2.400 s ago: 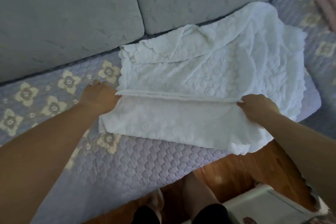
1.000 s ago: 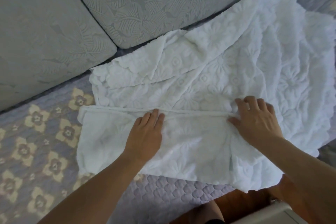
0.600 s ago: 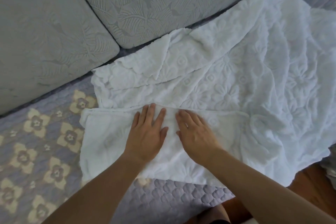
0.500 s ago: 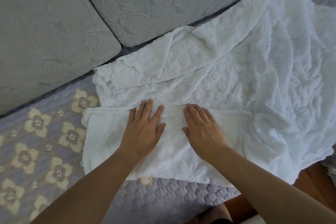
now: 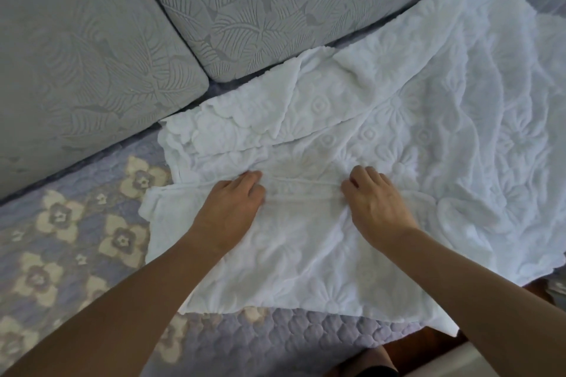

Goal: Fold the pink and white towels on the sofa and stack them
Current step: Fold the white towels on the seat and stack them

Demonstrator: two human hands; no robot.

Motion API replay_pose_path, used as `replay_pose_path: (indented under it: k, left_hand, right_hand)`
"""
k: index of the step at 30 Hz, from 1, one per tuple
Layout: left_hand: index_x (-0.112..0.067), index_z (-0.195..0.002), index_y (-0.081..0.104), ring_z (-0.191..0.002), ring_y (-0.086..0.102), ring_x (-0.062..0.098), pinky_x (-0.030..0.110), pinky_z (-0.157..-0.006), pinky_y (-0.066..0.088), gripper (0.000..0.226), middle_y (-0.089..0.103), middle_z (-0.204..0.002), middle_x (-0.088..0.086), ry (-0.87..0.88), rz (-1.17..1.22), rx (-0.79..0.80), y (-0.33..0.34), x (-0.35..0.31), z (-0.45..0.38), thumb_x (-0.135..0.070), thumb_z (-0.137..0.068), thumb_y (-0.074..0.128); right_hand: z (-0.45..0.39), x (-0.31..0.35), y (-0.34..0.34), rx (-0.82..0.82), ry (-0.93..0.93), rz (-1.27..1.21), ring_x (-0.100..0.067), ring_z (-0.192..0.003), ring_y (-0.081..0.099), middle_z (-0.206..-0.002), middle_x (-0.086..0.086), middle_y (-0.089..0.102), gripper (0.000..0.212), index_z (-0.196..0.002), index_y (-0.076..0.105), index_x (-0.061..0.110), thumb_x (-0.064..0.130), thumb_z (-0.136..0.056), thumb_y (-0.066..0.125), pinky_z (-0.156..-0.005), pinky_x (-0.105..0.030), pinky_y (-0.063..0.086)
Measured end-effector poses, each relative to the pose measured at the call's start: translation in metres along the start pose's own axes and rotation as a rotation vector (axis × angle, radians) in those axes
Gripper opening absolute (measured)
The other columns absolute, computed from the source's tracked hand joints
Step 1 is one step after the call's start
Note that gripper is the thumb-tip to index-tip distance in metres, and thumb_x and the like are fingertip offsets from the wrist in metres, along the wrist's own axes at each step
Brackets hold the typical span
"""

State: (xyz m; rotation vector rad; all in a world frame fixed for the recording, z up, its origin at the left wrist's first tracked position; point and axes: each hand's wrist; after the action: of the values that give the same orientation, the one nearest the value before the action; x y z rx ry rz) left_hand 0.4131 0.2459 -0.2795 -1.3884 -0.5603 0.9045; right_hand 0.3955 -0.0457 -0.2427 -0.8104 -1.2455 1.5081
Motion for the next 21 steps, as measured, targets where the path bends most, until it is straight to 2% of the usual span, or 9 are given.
replay_pose_path:
  k: [5, 8, 10, 15, 17, 21]
  left_hand:
    - [-0.005, -0.105, 0.065, -0.092, 0.072, 0.028, 0.040, -0.070, 0.056, 0.022, 0.067, -0.121, 0.019, 0.003, -0.048, 0.027, -0.005, -0.002, -0.008, 0.001, -0.083, 0.068]
    - [-0.006, -0.095, 0.060, -0.064, 0.062, 0.025, 0.035, -0.056, 0.051, 0.025, 0.062, -0.089, 0.014, 0.033, -0.045, 0.000, -0.016, -0.009, -0.010, 0.011, -0.077, 0.055]
    - [-0.007, -0.091, 0.058, -0.058, 0.055, 0.024, 0.034, -0.054, 0.049, 0.024, 0.055, -0.076, 0.010, 0.031, -0.032, -0.025, -0.021, -0.013, -0.009, 0.011, -0.077, 0.050]
    - [-0.006, -0.089, 0.065, -0.058, 0.056, 0.021, 0.031, -0.054, 0.048, 0.025, 0.057, -0.078, 0.008, -0.053, 0.024, -0.040, -0.023, -0.014, -0.010, 0.011, -0.071, 0.060]
    - [-0.006, -0.084, 0.064, -0.058, 0.055, 0.022, 0.031, -0.052, 0.045, 0.025, 0.057, -0.080, 0.009, -0.079, 0.042, -0.048, -0.024, -0.015, -0.011, 0.013, -0.068, 0.062]
    - [-0.006, -0.077, 0.057, -0.052, 0.042, 0.017, 0.026, -0.045, 0.028, 0.030, 0.049, -0.073, 0.007, -0.155, 0.097, -0.050, -0.026, -0.016, -0.018, 0.019, -0.061, 0.058]
  right_hand:
    - [-0.001, -0.005, -0.003, -0.027, 0.013, -0.058, -0.021, -0.061, 0.045, -0.068, -0.001, 0.049, 0.029, -0.073, 0.050, 0.015, -0.006, -0.069, 0.070, -0.058, -0.032, 0.041]
    - [0.001, -0.003, -0.008, -0.017, 0.034, -0.062, -0.020, -0.056, 0.044, -0.064, 0.001, 0.047, 0.026, -0.077, 0.052, 0.014, -0.005, -0.071, 0.069, -0.052, -0.030, 0.037]
    - [0.001, 0.000, -0.010, 0.013, 0.056, -0.044, -0.019, -0.057, 0.047, -0.067, 0.002, 0.050, 0.021, -0.087, 0.059, 0.013, 0.000, -0.075, 0.070, -0.049, -0.029, 0.037]
    - [0.002, 0.004, -0.012, 0.085, 0.079, -0.001, -0.014, -0.055, 0.035, -0.071, 0.001, 0.047, 0.043, -0.086, 0.057, 0.013, -0.010, -0.057, 0.077, -0.046, -0.026, 0.029]
    - [0.002, 0.004, -0.012, 0.085, 0.104, -0.002, -0.013, -0.054, 0.035, -0.072, 0.001, 0.043, 0.042, -0.084, 0.054, 0.012, -0.012, -0.058, 0.075, -0.045, -0.026, 0.028]
    - [-0.001, 0.006, -0.012, 0.060, 0.146, -0.015, -0.013, -0.053, 0.035, -0.071, 0.002, 0.037, 0.037, -0.078, 0.048, 0.014, -0.012, -0.064, 0.071, -0.044, -0.025, 0.027]
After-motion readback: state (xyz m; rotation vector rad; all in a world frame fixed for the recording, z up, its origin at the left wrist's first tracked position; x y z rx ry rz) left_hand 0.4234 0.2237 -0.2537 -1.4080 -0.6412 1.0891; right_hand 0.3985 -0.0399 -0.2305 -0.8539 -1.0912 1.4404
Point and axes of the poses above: each hand's wrist, its own z-axis away from the middle knuckle, its own y-axis out of the palm, x = y × z
